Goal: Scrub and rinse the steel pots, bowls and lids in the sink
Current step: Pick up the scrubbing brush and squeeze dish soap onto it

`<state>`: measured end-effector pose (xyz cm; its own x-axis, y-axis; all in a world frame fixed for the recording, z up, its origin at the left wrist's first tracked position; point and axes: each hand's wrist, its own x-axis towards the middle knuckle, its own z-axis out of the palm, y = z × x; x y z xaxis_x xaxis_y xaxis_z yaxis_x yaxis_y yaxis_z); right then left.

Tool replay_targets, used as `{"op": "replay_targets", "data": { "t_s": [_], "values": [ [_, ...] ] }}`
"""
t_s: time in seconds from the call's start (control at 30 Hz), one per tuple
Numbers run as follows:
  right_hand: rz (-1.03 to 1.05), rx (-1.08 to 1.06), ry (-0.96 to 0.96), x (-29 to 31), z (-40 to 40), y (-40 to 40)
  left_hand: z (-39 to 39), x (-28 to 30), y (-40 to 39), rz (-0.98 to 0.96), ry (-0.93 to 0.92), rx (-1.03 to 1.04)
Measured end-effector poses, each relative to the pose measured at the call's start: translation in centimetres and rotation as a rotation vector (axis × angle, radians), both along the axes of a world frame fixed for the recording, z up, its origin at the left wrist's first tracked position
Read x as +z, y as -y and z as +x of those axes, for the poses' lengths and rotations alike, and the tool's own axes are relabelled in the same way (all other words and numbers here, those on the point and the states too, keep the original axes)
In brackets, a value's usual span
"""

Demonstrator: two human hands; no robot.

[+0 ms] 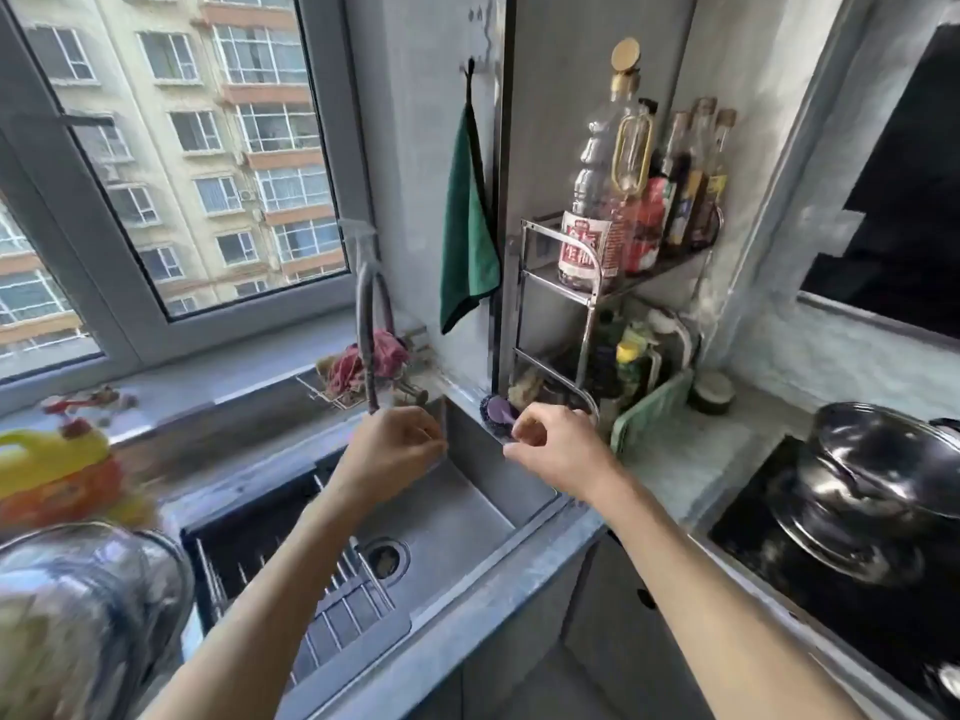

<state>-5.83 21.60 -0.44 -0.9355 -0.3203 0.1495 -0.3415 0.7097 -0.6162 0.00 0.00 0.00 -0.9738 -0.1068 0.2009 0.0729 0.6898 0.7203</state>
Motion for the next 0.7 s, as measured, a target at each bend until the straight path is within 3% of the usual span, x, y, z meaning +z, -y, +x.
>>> {"op": "replay_targets", "data": {
  "t_s": [0.33,0.7],
  "values": [
    [0.052,0.001,0.191,-8.9,-3.6,1.7,-1.7,-7.5,1.2,0.1,0.19,0.092],
    [0.303,-0.018,0.203,-18.2,-19.6,1.8,-14.2,-11.2,-1.1,0.265,0.292,0.243]
  ]
}}
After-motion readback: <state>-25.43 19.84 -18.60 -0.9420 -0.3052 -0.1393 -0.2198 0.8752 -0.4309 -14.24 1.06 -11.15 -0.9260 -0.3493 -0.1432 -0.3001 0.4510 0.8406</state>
